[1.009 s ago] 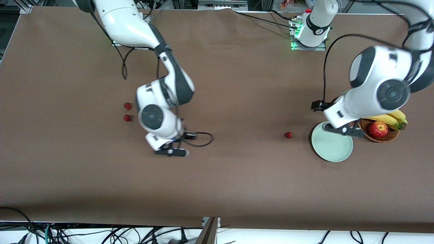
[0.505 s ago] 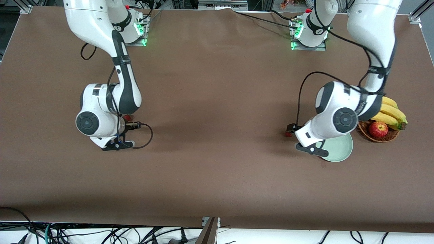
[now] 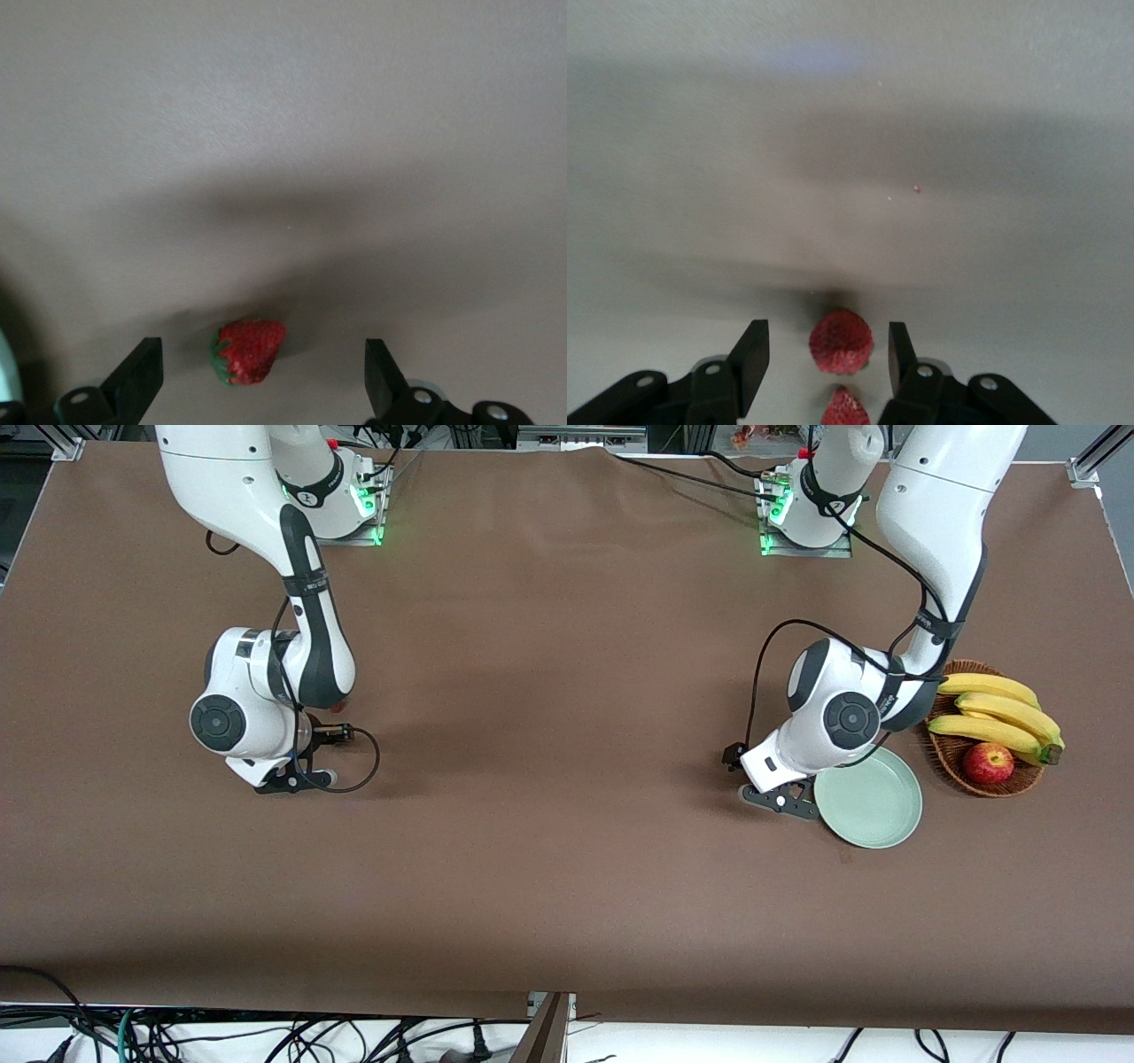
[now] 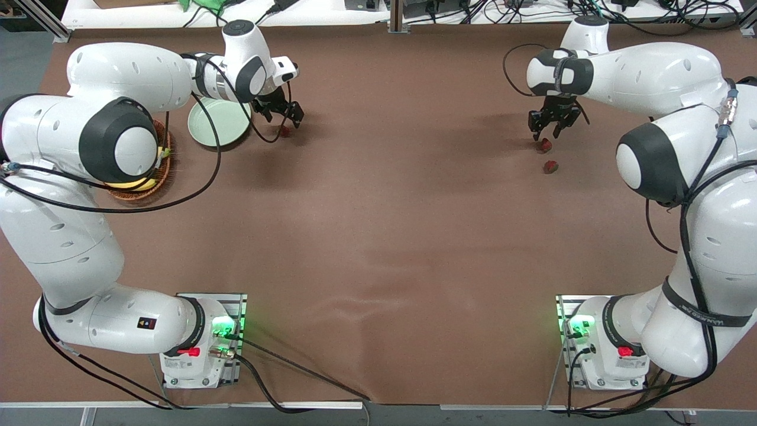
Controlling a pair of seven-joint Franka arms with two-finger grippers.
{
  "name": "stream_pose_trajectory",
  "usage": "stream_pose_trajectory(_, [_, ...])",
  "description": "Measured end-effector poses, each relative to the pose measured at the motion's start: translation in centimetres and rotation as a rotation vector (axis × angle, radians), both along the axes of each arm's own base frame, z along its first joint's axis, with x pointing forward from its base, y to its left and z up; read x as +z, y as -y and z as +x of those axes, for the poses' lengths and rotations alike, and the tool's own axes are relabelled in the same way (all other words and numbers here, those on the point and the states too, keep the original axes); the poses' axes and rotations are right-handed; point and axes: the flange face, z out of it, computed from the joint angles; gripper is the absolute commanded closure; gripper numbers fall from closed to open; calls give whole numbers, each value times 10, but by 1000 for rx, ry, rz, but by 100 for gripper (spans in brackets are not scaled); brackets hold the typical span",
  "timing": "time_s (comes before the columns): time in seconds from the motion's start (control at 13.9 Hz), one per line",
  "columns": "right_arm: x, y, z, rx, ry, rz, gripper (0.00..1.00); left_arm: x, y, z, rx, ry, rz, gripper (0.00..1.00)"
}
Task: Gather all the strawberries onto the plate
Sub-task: 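Grasp the middle strawberry with the left gripper while the right gripper grasps another, then carry the strawberry over the plate with the left gripper while the right gripper carries another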
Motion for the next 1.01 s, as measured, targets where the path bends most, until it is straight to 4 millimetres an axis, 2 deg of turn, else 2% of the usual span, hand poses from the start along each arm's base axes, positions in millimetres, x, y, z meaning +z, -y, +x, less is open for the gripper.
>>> stream_pose_trajectory(0.07, [-4, 2, -3, -2, 1, -4, 48, -3, 1, -1, -2, 0, -1, 7])
stream_pose_trajectory(0.29, [-11, 6, -9, -8, -5, -2, 81, -11, 1, -5, -2, -6, 0, 41])
stream_pose_trajectory(0.36, [-11, 4, -10, -8, -5, 1, 88, -13, 1, -5, -2, -9, 0, 51])
stream_pose_trajectory(0.5, [-5, -2, -8, -2, 7, 10, 91, -15, 0, -6, -6, -11, 3, 64])
stream_pose_trajectory(0.58, [3, -9, -4, 5, 24, 19, 91, -16, 0, -6, -17, -11, 11, 76])
stream_pose_trajectory(0.65, [14, -20, 3, 8, 46, 28, 91, -18, 1, -7, -33, -7, 21, 87])
stream_pose_trajectory(0.72, [28, -35, 11, 2, 70, 34, 91, -16, 3, -7, -50, -2, 29, 94])
stream_pose_trajectory(0.79, [45, -56, 21, -11, 93, 39, 91, -16, 4, -7, -63, 2, 37, 96])
stream_pose_trajectory(0.86, [62, -82, 29, -28, 112, 46, 91, -16, 4, -7, -70, 5, 41, 96])
stream_pose_trajectory(1.01, [91, -149, 40, -88, 149, 63, 91, -7, 2, -2, -69, 17, 44, 96])
